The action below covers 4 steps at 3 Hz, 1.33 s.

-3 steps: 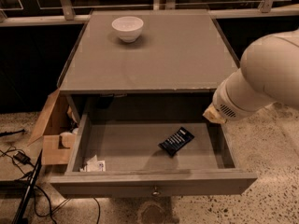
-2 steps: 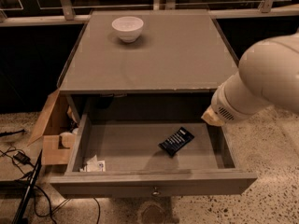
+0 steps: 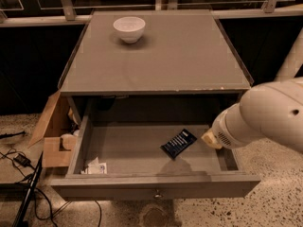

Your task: Pick rxbar blueberry from top drawer and place on counter

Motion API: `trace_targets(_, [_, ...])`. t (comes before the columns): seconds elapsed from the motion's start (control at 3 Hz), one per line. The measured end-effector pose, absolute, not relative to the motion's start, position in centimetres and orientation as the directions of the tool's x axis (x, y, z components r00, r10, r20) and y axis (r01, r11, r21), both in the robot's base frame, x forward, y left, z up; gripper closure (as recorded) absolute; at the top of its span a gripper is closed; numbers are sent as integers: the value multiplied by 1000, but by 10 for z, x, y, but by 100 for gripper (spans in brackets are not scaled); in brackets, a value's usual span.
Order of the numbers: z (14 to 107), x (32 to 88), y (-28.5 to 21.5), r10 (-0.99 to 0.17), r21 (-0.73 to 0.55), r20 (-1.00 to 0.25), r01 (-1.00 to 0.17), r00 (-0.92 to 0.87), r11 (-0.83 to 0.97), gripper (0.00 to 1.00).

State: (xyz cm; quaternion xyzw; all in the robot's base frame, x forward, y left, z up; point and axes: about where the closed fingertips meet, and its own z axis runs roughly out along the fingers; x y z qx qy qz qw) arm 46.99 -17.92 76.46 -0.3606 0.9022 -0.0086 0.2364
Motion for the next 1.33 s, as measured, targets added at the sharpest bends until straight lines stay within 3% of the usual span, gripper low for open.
trace_targets(0.33, [735, 468, -177, -570, -114, -517, -609, -639, 785, 100])
trace_targets(0.67, [748, 482, -177, -536, -130, -578, -579, -616, 805, 100])
trace_targets(1.0, [743, 479, -177, -540, -134, -575, -580, -615, 804, 98])
trace_targets(1.33, [736, 480, -174, -535, -139, -586, -574, -609, 807, 76])
